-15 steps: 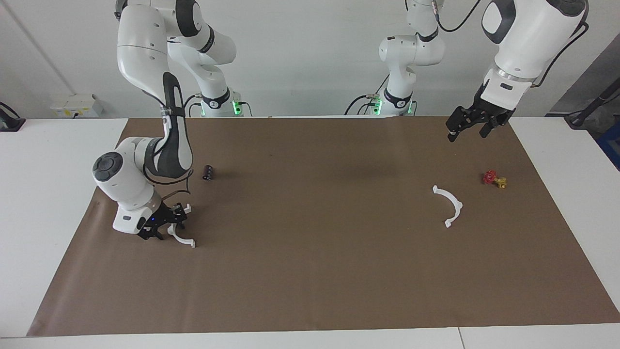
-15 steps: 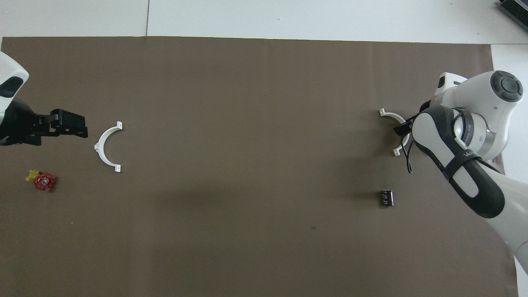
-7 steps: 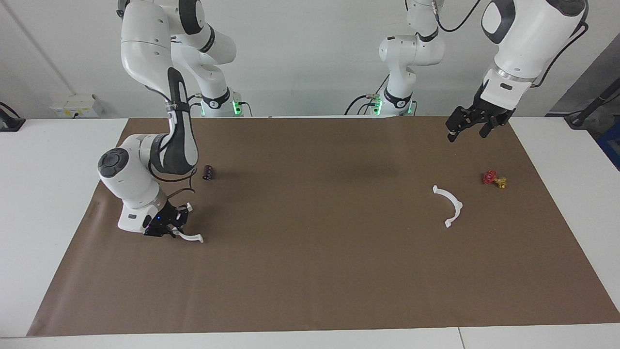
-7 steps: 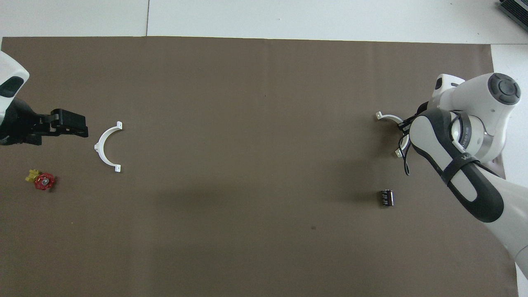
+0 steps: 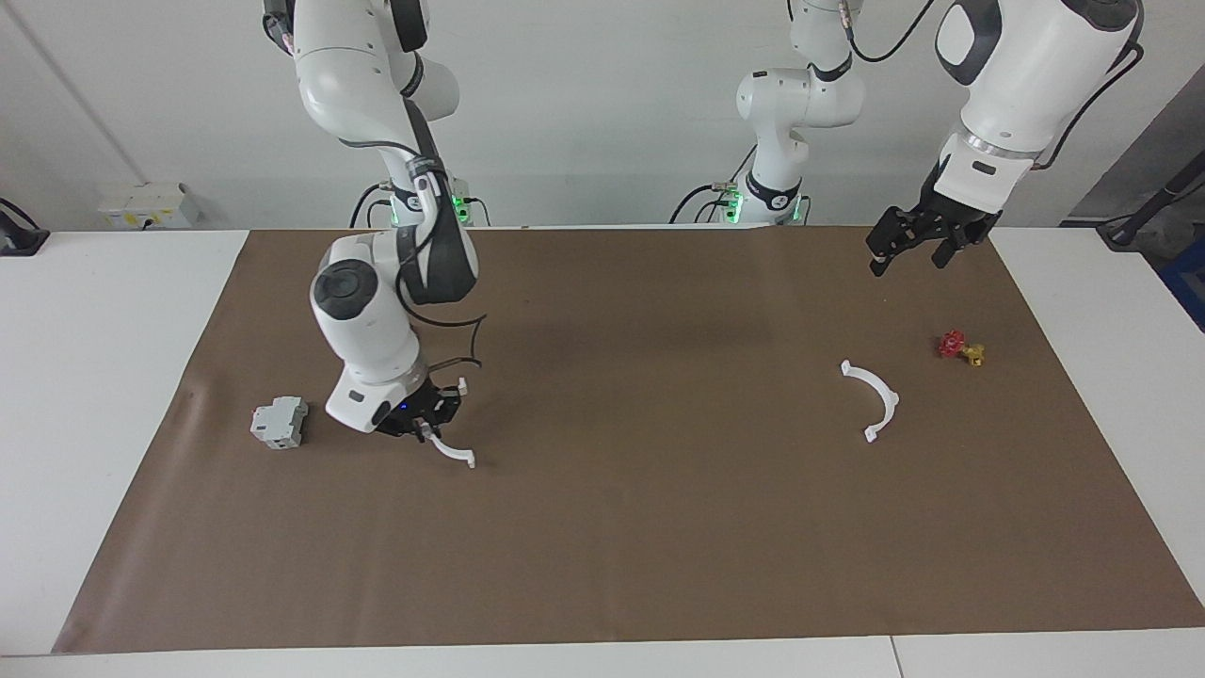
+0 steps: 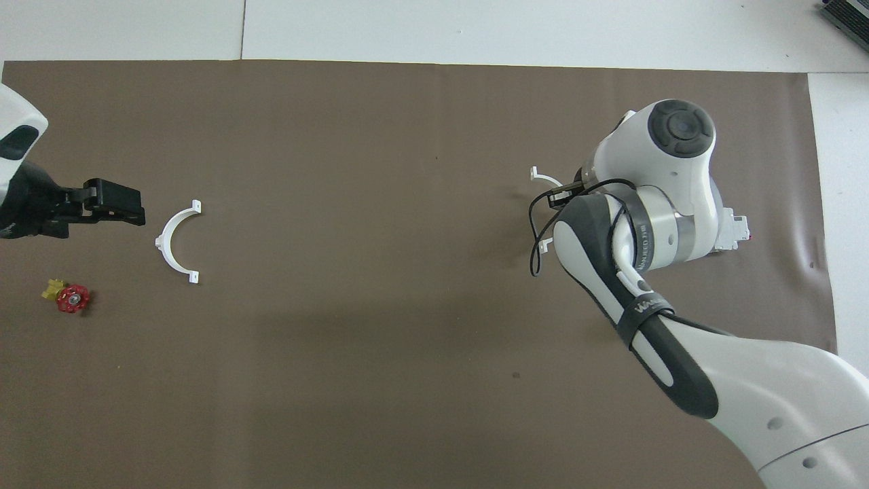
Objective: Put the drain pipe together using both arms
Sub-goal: 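Carry the half-ring to the table center and release it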
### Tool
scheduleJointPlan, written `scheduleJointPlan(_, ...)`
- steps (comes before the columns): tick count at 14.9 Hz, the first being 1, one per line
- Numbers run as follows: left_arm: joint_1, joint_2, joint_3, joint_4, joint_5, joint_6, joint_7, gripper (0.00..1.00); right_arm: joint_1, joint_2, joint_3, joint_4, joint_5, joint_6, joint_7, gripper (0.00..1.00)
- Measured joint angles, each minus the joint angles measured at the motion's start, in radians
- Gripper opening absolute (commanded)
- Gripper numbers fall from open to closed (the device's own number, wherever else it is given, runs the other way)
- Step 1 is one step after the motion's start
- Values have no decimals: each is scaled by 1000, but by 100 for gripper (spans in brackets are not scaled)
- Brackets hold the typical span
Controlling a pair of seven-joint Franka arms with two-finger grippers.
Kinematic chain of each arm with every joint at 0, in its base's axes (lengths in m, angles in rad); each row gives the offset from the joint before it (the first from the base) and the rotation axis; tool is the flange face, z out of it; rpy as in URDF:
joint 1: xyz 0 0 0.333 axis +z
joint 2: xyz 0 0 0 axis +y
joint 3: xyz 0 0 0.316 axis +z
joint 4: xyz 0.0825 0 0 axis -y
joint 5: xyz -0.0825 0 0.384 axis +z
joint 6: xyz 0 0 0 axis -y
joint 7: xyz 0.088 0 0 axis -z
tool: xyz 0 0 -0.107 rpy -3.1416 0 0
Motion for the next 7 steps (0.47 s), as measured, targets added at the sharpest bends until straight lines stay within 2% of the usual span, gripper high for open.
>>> scheduleJointPlan(3,0,0,0,0,0,0,0,100,120,5,2,0,-3,5,246,0)
scheduleJointPlan(7,0,0,0,0,0,1,0,100,247,29,1,-1,-7,45,441,0)
